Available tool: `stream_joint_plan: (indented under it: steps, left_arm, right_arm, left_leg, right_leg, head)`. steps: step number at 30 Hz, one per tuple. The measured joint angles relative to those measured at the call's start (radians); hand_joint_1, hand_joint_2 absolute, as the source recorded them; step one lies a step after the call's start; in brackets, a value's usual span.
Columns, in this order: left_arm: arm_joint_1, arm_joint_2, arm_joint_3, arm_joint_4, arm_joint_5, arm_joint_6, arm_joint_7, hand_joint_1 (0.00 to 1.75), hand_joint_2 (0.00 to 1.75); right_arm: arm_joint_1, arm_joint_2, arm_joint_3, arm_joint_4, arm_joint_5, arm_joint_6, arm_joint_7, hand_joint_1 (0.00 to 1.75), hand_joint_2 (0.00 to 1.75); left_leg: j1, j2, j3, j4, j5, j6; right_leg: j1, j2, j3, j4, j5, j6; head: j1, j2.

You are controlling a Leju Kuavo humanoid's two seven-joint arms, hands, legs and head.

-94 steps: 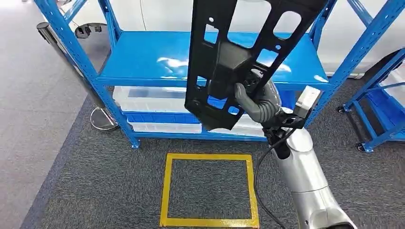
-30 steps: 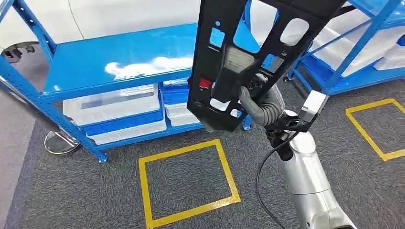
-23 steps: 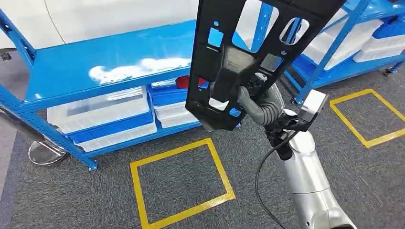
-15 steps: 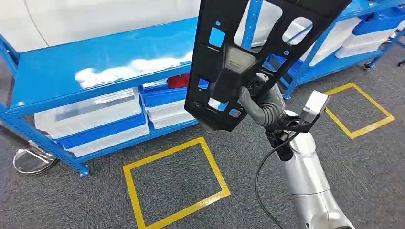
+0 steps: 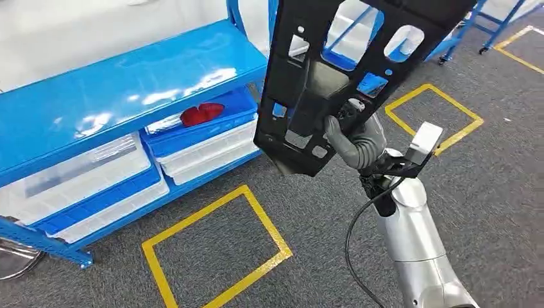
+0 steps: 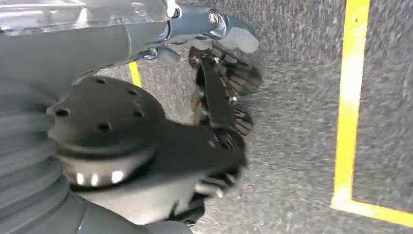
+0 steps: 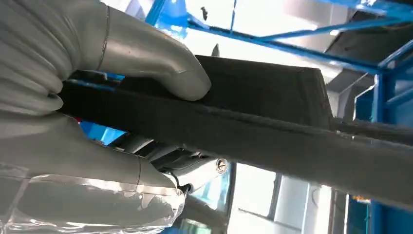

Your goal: Take the parts from the cabinet and place them on the table.

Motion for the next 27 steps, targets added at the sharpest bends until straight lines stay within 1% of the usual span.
stream_joint_plan:
  steps: [1, 2, 3, 4, 5, 6, 7, 8, 9, 10, 11, 12, 13, 14, 15, 16, 17, 18, 19, 20, 21, 23, 24, 25, 26, 27]
  left_arm:
    - [0.0, 0.0, 0.0, 0.0, 0.0, 0.0, 0.0, 0.0, 1.75]
    - [-0.001, 0.0, 0.0, 0.0, 0.001, 0.0, -0.001, 0.0, 1.75]
    - [-0.002, 0.0, 0.0, 0.0, 0.002, 0.0, -0.002, 0.0, 1.75]
    - [-0.003, 0.0, 0.0, 0.0, 0.003, 0.0, -0.004, 0.0, 1.75]
    - [-0.001, 0.0, 0.0, 0.0, 0.003, 0.0, -0.004, 0.0, 1.75]
    - [-0.002, 0.0, 0.0, 0.0, 0.003, 0.0, -0.005, 0.0, 1.75]
    - [-0.005, 0.0, 0.0, 0.0, 0.003, 0.0, -0.006, 0.0, 1.75]
    - [-0.007, 0.0, 0.0, 0.0, 0.003, 0.0, -0.006, 0.0, 1.75]
    - [-0.009, 0.0, 0.0, 0.0, 0.003, 0.0, -0.006, 0.0, 1.75]
    - [-0.012, -0.002, 0.0, 0.0, 0.003, -0.001, -0.006, 0.0, 1.75]
    - [-0.013, -0.002, 0.0, 0.0, 0.003, -0.001, -0.005, 0.0, 1.75]
    - [-0.012, -0.002, 0.0, 0.0, 0.002, -0.002, -0.004, 0.0, 1.75]
    - [-0.01, -0.002, 0.0, 0.0, 0.001, -0.001, -0.003, 0.0, 1.75]
    - [-0.009, -0.002, 0.0, 0.0, 0.0, -0.001, -0.003, 0.0, 1.75]
    - [-0.009, -0.002, 0.0, 0.0, 0.0, -0.001, -0.003, 0.0, 1.75]
    - [-0.008, -0.002, 0.0, 0.0, 0.0, -0.001, -0.003, 0.0, 1.75]
    - [-0.009, -0.002, 0.0, 0.0, 0.0, -0.001, -0.003, 0.0, 1.75]
    - [-0.01, -0.002, 0.0, 0.0, 0.0, -0.001, -0.003, 0.0, 1.75]
    - [-0.01, -0.002, 0.0, 0.0, 0.0, -0.001, -0.003, 0.0, 1.75]
    - [-0.011, -0.003, 0.0, 0.0, 0.0, -0.001, -0.003, 0.0, 1.75]
    - [-0.011, -0.004, 0.0, 0.0, 0.0, -0.001, -0.003, 0.0, 1.75]
    - [-0.011, -0.005, 0.0, 0.0, 0.0, -0.001, -0.003, 0.0, 1.75]
    - [-0.012, -0.005, 0.0, 0.0, 0.0, -0.001, -0.003, 0.0, 1.75]
    - [-0.013, -0.005, 0.0, 0.0, 0.0, -0.001, -0.003, 0.0, 1.75]
    - [-0.014, -0.005, 0.0, 0.0, 0.0, -0.001, -0.003, 0.0, 1.75]
    - [-0.013, -0.005, 0.0, 0.0, 0.0, -0.001, -0.003, 0.0, 1.75]
  right_arm:
    - [0.0, 0.0, 0.0, 0.0, 0.001, 0.0, 0.001, 1.75, 1.75]
    - [0.0, 0.0, 0.0, -0.001, 0.001, 0.0, 0.001, 1.75, 1.75]
    - [-0.001, 0.0, 0.0, -0.003, 0.002, 0.0, 0.001, 1.75, 1.75]
    - [-0.002, 0.0, 0.0, -0.007, 0.003, 0.0, 0.002, 1.75, 1.75]
    - [-0.004, 0.0, 0.0, -0.008, 0.003, 0.0, 0.002, 1.75, 1.75]
    - [-0.005, 0.0, 0.0, -0.009, 0.004, 0.0, 0.003, 1.75, 1.75]
    - [-0.005, 0.0, -0.001, -0.01, 0.004, 0.0, 0.003, 1.75, 1.75]
    - [-0.003, -0.001, -0.002, -0.01, 0.006, 0.0, 0.004, 1.75, 1.75]
    - [-0.003, -0.002, -0.004, -0.01, 0.007, 0.0, 0.005, 1.75, 1.75]
    - [0.0, -0.008, -0.006, -0.011, 0.01, -0.002, 0.006, 1.75, 1.75]
    - [-0.002, -0.008, -0.007, -0.013, 0.012, -0.003, 0.006, 1.75, 1.75]
    - [-0.004, -0.008, -0.007, -0.014, 0.014, -0.005, 0.006, 1.75, 1.75]
    - [-0.001, -0.008, -0.007, -0.015, 0.017, -0.006, 0.006, 1.75, 1.75]
    - [0.002, -0.008, -0.006, -0.015, 0.017, -0.006, 0.006, 1.75, 1.75]
    - [0.005, -0.008, -0.006, -0.015, 0.018, -0.006, 0.006, 1.75, 1.75]
    - [0.008, -0.008, -0.006, -0.015, 0.019, -0.006, 0.006, 1.75, 1.75]
    - [0.008, -0.009, -0.007, -0.015, 0.019, -0.006, 0.006, 1.75, 1.75]
    - [0.008, -0.011, -0.007, -0.015, 0.02, -0.007, 0.006, 1.75, 1.75]
    - [0.007, -0.011, -0.007, -0.018, 0.02, -0.007, 0.006, 1.75, 1.75]
    - [0.004, -0.011, -0.007, -0.02, 0.02, -0.007, 0.006, 1.75, 1.75]
    - [0.003, -0.01, -0.007, -0.021, 0.02, -0.007, 0.006, 1.75, 1.75]
    - [0.005, -0.011, -0.007, -0.021, 0.02, -0.007, 0.006, 1.75, 1.75]
    - [0.005, -0.014, -0.008, -0.022, 0.02, -0.007, 0.006, 1.75, 1.75]
    - [0.006, -0.014, -0.008, -0.024, 0.02, -0.007, 0.006, 1.75, 1.75]
    - [0.005, -0.014, -0.008, -0.026, 0.02, -0.007, 0.005, 1.75, 1.75]
    - [0.002, -0.014, -0.007, -0.026, 0.02, -0.007, 0.006, 1.75, 1.75]
  left_leg:
    - [0.0, -0.001, 0.007, -0.024, 0.025, 0.001]
    - [0.001, -0.002, 0.034, -0.09, 0.072, 0.003]
    - [0.003, -0.013, 0.073, -0.18, 0.123, 0.005]
    - [0.007, -0.044, 0.113, -0.273, 0.169, 0.009]
    - [0.008, -0.078, 0.127, -0.3, 0.155, 0.012]
    - [0.01, -0.072, 0.134, -0.316, 0.151, 0.015]
    - [0.007, -0.065, 0.131, -0.313, 0.152, 0.019]
    - [0.004, -0.059, 0.131, -0.311, 0.153, 0.024]
    - [0.005, -0.049, 0.133, -0.317, 0.157, 0.033]
    - [0.011, -0.034, 0.136, -0.327, 0.164, 0.044]
    - [0.009, -0.026, 0.137, -0.331, 0.166, 0.05]
    - [0.006, -0.015, 0.136, -0.331, 0.166, 0.053]
    - [0.003, -0.003, 0.136, -0.331, 0.165, 0.054]
    - [0.001, 0.009, 0.136, -0.33, 0.164, 0.056]
    - [0.0, 0.021, 0.136, -0.33, 0.163, 0.057]
    - [-0.002, 0.033, 0.136, -0.33, 0.162, 0.057]
    - [-0.004, 0.044, 0.138, -0.33, 0.161, 0.058]
    - [-0.006, 0.054, 0.14, -0.33, 0.16, 0.057]
    - [-0.009, 0.063, 0.143, -0.33, 0.157, 0.054]
    - [-0.012, 0.072, 0.145, -0.33, 0.155, 0.052]
    - [-0.019, 0.081, 0.144, -0.328, 0.152, 0.047]
    - [-0.018, 0.099, 0.148, -0.329, 0.15, 0.039]
    - [-0.019, 0.11, 0.15, -0.331, 0.15, 0.035]
    - [-0.021, 0.109, 0.145, -0.329, 0.14, 0.028]
    - [-0.014, 0.053, 0.139, -0.301, 0.119, 0.022]
    - [-0.012, 0.018, 0.113, -0.239, 0.083, 0.02]
  right_leg:
    - [-0.001, 0.014, 0.001, 0.001, 0.0, 0.0]
    - [-0.001, 0.029, 0.001, 0.004, -0.001, 0.001]
    - [-0.002, 0.042, 0.003, 0.007, -0.002, 0.004]
    - [-0.003, 0.055, 0.004, 0.011, -0.005, 0.008]
    - [0.003, 0.064, 0.0, 0.015, -0.007, 0.015]
    - [0.0, 0.077, -0.007, 0.019, -0.005, 0.021]
    - [-0.003, 0.085, -0.011, 0.017, -0.003, 0.029]
    - [-0.005, 0.093, -0.012, 0.013, 0.001, 0.036]
    - [-0.005, 0.102, -0.013, 0.01, 0.003, 0.044]
    - [-0.008, 0.088, -0.015, 0.019, -0.006, 0.047]
    - [-0.001, 0.031, -0.033, 0.057, -0.033, 0.049]
    - [-0.001, -0.002, -0.068, 0.129, -0.072, 0.053]
    - [-0.003, -0.02, -0.111, 0.22, -0.113, 0.056]
    - [-0.004, -0.027, -0.148, 0.297, -0.14, 0.058]
    - [-0.004, -0.03, -0.169, 0.341, -0.147, 0.059]
    - [-0.004, -0.032, -0.163, 0.328, -0.129, 0.057]
    - [-0.003, -0.036, -0.13, 0.267, -0.092, 0.054]
    - [-0.001, -0.046, -0.079, 0.168, -0.047, 0.047]
    - [0.005, -0.072, -0.025, 0.07, -0.011, 0.038]
    - [0.016, -0.118, 0.004, 0.009, -0.017, 0.027]
    - [0.021, -0.107, 0.002, 0.006, -0.009, 0.019]
    - [0.023, -0.085, -0.003, 0.01, -0.01, 0.015]
    - [0.023, -0.072, -0.005, 0.008, -0.008, 0.011]
    - [0.008, -0.061, 0.002, -0.006, 0.001, 0.002]
    - [0.008, -0.052, 0.004, -0.011, 0.004, -0.002]
    - [0.007, -0.044, 0.003, -0.01, 0.005, -0.005]
  head:
    - [0.0, 0.0]
    - [0.0, 0.0]
    - [0.0, 0.0]
    - [0.0, 0.0]
    - [0.001, 0.0]
    - [0.001, 0.0]
    - [0.002, 0.0]
    - [0.0, 0.0]
    - [0.001, 0.0]
    - [0.0, 0.0]
    - [0.011, 0.0]
    - [0.016, 0.0]
    - [0.015, 0.0]
    - [0.015, 0.0]
    - [0.016, 0.0]
    - [0.015, 0.0]
    - [0.016, 0.0]
    - [0.016, 0.0]
    - [0.016, 0.0]
    - [0.016, 0.0]
    - [0.014, 0.0]
    - [0.015, 0.0]
    - [0.016, 0.0]
    - [0.014, 0.0]
    - [0.015, 0.0]
    - [0.013, 0.0]
